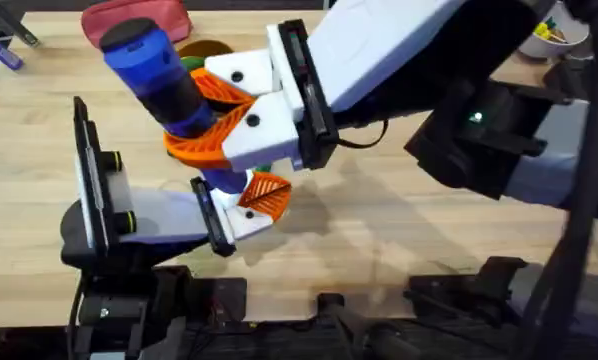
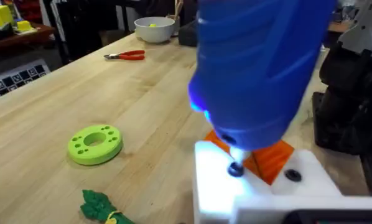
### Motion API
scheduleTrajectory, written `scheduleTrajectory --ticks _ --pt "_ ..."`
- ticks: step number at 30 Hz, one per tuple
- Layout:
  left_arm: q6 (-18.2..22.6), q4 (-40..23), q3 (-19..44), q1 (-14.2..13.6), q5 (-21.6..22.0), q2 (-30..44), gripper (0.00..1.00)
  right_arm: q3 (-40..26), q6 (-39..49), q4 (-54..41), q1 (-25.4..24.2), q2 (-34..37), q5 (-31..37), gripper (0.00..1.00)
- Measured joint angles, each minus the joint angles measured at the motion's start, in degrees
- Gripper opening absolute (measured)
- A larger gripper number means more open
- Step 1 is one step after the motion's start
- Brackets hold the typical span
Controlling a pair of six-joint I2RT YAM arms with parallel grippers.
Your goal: Pick up the gripper from the table and insert it into the empty holder that is missing its gripper. Then pick up a screw, insert it into the mounting hole, and use the screwdriver to tighten it. Finally, clean up the table by picking up the vegetable and placing it into the bucket.
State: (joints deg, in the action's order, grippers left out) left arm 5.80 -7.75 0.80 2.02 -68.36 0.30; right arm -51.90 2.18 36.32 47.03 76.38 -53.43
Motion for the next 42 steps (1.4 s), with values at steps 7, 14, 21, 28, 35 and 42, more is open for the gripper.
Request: scheduleTrajectory --ticks 7,14,21,28,35,42 --pt "0.0 0.0 0.0 0.0 0.0 0.0 0.014 0.0 0.0 0.4 0.0 0.9 0.0 0.009" --pt "0.0 0.0 0.0 0.0 0.0 0.0 0.014 0.0 0.0 0.6 0.0 1.2 0.0 0.009" --pt "0.0 0.0 0.0 0.0 0.0 0.0 0.014 0.0 0.0 0.6 -0.1 1.2 0.0 0.009" --pt "0.0 0.0 0.0 0.0 0.0 0.0 0.014 0.0 -0.1 1.5 -0.1 1.6 -0.1 0.009" --pt "0.0 0.0 0.0 0.0 0.0 0.0 0.014 -1.7 -1.0 1.0 -0.1 1.6 -0.2 0.009" --pt "0.0 0.0 0.0 0.0 0.0 0.0 0.014 -10.7 -1.4 -5.9 -0.5 1.0 -0.2 0.009"
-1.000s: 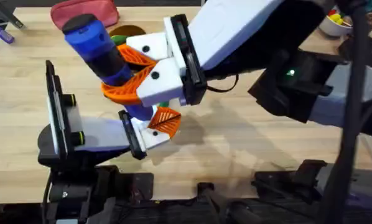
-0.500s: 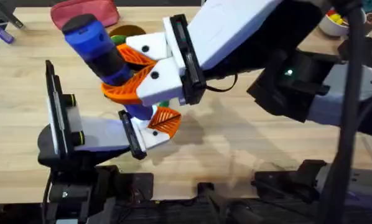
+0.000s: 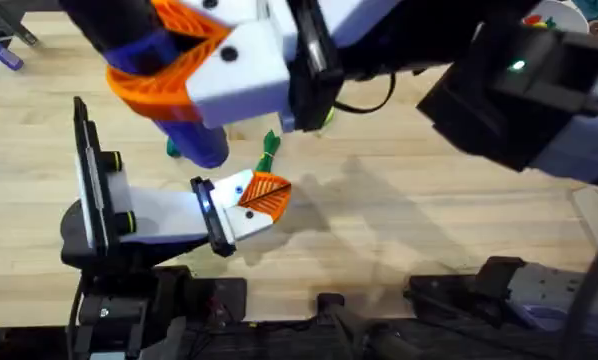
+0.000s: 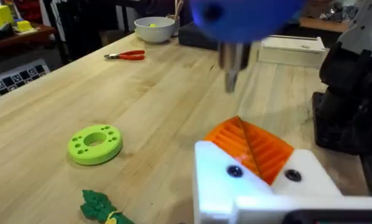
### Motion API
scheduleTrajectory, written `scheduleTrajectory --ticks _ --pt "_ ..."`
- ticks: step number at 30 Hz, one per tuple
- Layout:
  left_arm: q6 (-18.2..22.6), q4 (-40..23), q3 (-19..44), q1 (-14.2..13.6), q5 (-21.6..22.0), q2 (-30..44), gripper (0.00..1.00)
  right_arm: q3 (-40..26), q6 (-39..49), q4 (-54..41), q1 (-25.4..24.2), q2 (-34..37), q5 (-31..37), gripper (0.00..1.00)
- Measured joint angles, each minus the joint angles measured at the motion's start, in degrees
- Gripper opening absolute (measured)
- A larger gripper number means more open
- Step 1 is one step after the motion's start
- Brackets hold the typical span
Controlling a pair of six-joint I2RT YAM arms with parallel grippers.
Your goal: Pick up the gripper from the table and insert it into the empty holder that is missing its gripper. Then pick up a screw, insert it into the mounting hole, and use the screwdriver to tighten it. Finally, clean up the table by picking up the vegetable and placing it into the bucket.
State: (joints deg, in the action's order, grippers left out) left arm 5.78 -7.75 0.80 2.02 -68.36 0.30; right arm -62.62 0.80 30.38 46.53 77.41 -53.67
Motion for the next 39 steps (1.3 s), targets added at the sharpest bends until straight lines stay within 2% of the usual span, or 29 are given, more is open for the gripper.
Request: scheduleTrajectory --ticks 4,6,10,14,19,25,32,35,39 --pt "0.0 0.0 0.0 0.0 0.0 0.0 0.014 -1.6 0.2 -4.4 -1.2 -0.2 0.0 0.009" --pt "0.0 0.0 0.0 0.0 0.0 0.0 0.014 -2.6 1.0 -9.8 -2.4 -0.2 0.0 0.009" --pt "0.0 0.0 0.0 0.0 0.0 0.0 0.014 -5.3 5.5 -26.6 -5.9 -0.2 1.1 0.009" --pt "0.0 0.0 0.0 0.0 0.0 0.0 0.014 -10.5 13.6 -47.4 -11.4 -0.2 6.3 0.009" --pt "0.0 0.0 0.0 0.0 0.0 0.0 0.014 -16.9 23.0 -62.4 -18.4 -0.2 15.0 0.009" --pt "0.0 0.0 0.0 0.0 0.0 0.0 0.014 -18.7 35.9 -71.9 -24.3 -0.2 28.5 0.009" --pt "0.0 0.0 0.0 0.0 0.0 0.0 0.014 -18.7 53.5 -78.9 -27.1 0.0 47.8 0.009" --pt "0.0 0.0 0.0 0.0 0.0 0.0 0.014 -18.7 58.6 -82.1 -28.2 1.5 52.6 0.009" --pt "0.0 0.0 0.0 0.0 0.0 0.0 0.014 -18.7 62.0 -85.7 -30.0 6.1 55.5 0.009"
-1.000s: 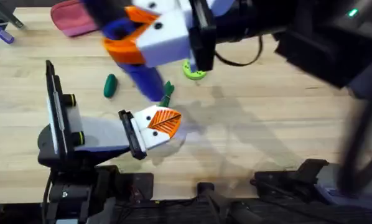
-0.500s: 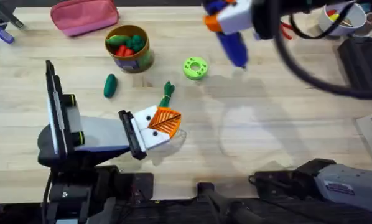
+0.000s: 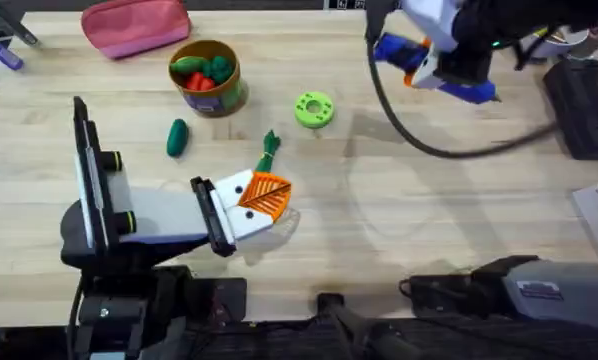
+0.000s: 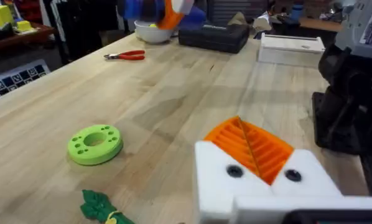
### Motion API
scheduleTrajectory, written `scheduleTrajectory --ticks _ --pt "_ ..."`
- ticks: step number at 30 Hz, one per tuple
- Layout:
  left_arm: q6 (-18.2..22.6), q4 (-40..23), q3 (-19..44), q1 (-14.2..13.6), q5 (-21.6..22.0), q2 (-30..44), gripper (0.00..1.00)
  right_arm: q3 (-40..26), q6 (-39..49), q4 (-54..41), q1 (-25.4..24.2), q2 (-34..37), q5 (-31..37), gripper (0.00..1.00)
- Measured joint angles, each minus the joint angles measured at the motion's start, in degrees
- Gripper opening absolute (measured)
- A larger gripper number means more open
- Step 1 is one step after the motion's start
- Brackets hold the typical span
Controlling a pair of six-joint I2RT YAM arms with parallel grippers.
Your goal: Pick up the gripper from the table and insert it into the empty holder that is missing its gripper. Then pick up a screw, insert it into the mounting hole, and use the screwdriver to tighten it. Finally, clean up the table by picking up the vegetable and placing it into the bucket.
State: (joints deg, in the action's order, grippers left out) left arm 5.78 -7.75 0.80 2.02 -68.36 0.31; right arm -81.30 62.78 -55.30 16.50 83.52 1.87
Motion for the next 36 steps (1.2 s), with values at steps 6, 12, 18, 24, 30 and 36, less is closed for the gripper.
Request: scheduleTrajectory --ticks 6,12,18,24,30,36 --pt "0.0 0.0 0.0 0.0 0.0 0.0 0.014 0.0 2.3 0.2 -2.3 8.5 1.8 0.009" --pt "0.0 0.0 0.0 0.0 0.0 0.0 0.014 0.0 3.7 1.6 -3.5 16.9 4.8 0.009" --pt "0.0 0.0 0.0 0.0 0.0 0.0 0.014 0.0 4.0 3.6 -3.7 23.8 7.6 0.009" --pt "0.0 0.0 0.0 0.0 0.0 0.0 0.014 0.0 4.2 5.0 -3.7 27.3 8.5 0.009" --pt "0.0 0.0 0.0 0.0 0.0 0.0 0.014 0.0 4.3 5.4 -3.7 27.7 9.0 0.014" --pt "0.0 0.0 0.0 0.0 0.0 0.0 0.014 -0.3 4.5 5.4 -3.7 27.7 9.9 0.791"
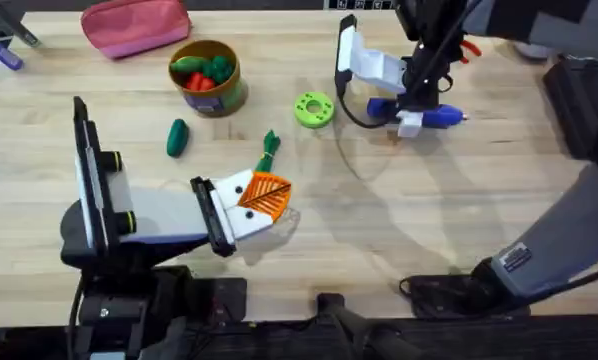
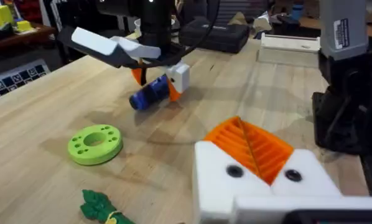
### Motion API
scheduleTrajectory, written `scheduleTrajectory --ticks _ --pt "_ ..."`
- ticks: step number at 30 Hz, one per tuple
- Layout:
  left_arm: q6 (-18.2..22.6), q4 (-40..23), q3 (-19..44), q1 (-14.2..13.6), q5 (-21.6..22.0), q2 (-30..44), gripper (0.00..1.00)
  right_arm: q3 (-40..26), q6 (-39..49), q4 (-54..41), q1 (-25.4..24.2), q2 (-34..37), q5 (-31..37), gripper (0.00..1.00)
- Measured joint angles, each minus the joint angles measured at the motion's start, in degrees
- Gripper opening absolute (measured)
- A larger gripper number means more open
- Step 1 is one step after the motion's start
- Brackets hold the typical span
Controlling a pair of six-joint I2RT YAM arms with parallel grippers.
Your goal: Pick up the gripper from the table and insert it into the empty holder that is missing its gripper. Then pick up a screw, insert it into the mounting hole, and use the screwdriver to tighten it. Finally, clean up the table by picking up the vegetable and placing it into the bucket.
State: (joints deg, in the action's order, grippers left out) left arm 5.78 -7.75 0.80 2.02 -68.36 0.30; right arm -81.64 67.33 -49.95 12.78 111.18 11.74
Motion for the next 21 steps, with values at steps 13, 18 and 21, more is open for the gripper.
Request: scheduleTrajectory --ticks 13,18,21 --pt "0.0 0.0 0.0 0.0 0.0 0.0 0.014 -0.1 -1.4 0.0 0.1 -0.2 0.5 0.994" --pt "0.0 0.0 0.0 0.0 0.0 0.0 0.014 -0.1 -3.1 0.0 1.6 -4.7 0.7 0.994" --pt "0.0 0.0 0.0 0.0 0.0 0.0 0.014 -0.1 -4.6 0.0 3.6 -10.0 0.7 0.994"
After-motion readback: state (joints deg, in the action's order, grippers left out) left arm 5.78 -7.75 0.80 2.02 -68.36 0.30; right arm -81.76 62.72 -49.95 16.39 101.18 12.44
